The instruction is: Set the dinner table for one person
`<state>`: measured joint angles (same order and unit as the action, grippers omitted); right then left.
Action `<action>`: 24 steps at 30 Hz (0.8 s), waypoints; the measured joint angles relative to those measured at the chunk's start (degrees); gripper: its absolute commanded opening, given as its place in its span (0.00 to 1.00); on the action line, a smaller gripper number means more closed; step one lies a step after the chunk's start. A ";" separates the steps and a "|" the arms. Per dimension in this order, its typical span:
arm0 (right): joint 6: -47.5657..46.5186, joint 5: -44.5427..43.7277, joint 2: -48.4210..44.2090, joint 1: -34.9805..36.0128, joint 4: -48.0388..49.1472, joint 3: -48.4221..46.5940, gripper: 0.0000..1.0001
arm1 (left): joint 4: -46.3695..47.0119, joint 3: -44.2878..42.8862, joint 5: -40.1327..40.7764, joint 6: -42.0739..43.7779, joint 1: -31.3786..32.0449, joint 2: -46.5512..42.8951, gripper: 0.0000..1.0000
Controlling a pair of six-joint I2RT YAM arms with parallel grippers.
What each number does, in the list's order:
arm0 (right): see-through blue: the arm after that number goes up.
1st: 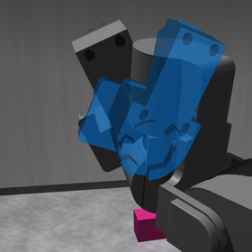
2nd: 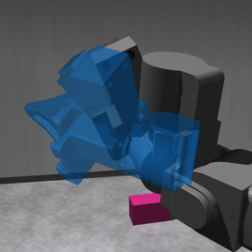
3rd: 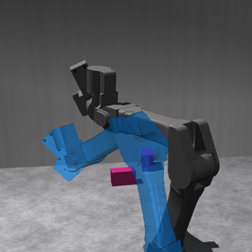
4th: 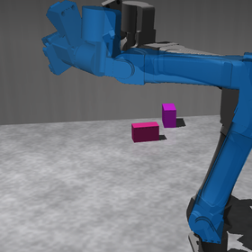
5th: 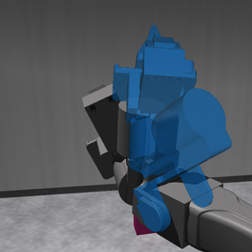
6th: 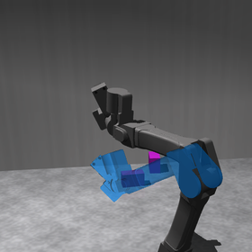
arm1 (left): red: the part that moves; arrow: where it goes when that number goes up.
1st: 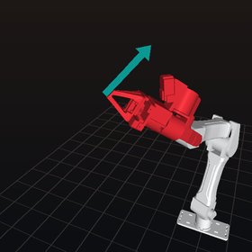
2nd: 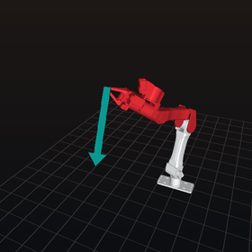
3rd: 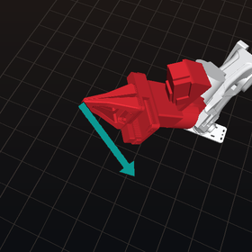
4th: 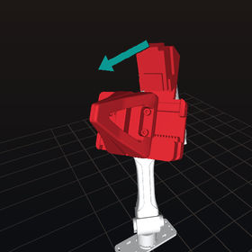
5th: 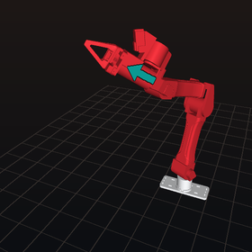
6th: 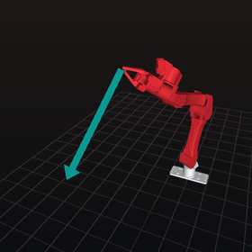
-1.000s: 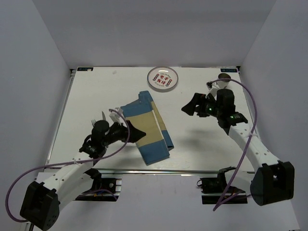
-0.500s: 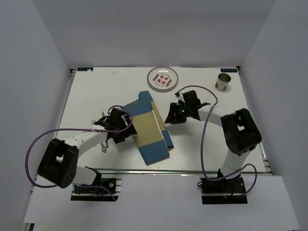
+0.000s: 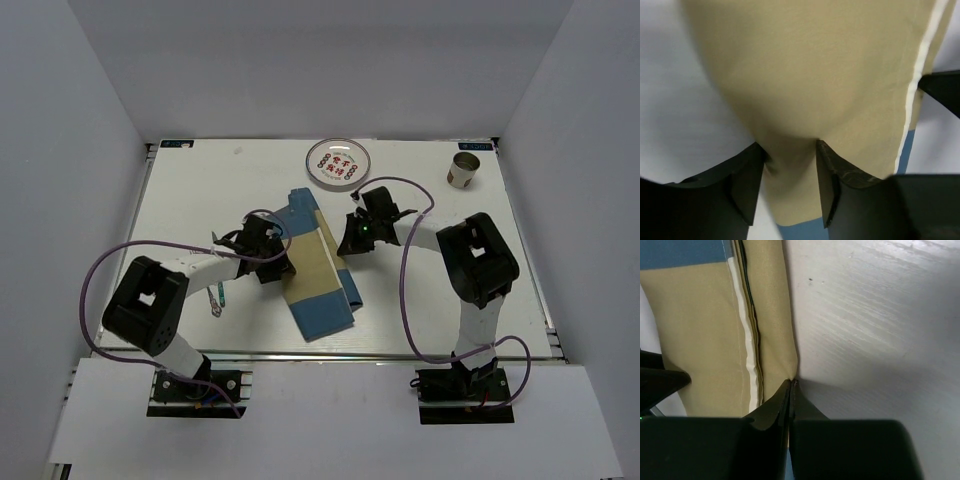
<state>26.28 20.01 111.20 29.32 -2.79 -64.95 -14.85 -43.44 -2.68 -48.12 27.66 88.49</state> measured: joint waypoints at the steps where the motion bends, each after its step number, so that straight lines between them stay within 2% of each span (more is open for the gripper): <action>1: 0.22 -0.22 0.07 0.00 -0.02 0.00 0.00 | 0.81 -0.70 -1.11 0.35 0.07 1.09 0.55; 5: 0.52 -2.97 -0.81 -0.81 -0.07 0.52 0.00 | 4.59 -3.87 -6.58 2.73 0.39 5.60 0.58; 9: 0.44 -7.96 -6.51 -3.08 -2.08 4.07 0.00 | 7.23 -5.88 -11.19 4.74 1.77 7.91 0.72; 13: -0.07 -13.68 -12.17 -5.62 -5.55 4.52 0.00 | 6.75 -10.03 -13.03 6.36 3.67 10.82 0.80; 19: -1.49 -22.43 -18.01 -10.62 -11.43 4.55 0.00 | 4.76 -18.05 -13.68 8.28 5.42 15.26 0.86; 24: -1.68 -25.40 -19.87 -14.84 -14.29 5.16 0.00 | 3.98 -22.10 -13.70 8.83 5.95 16.48 0.87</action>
<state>24.60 -5.39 91.33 14.48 -17.08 -59.79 -10.87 -65.54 -16.38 -39.29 33.61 104.97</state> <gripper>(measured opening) 0.022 0.871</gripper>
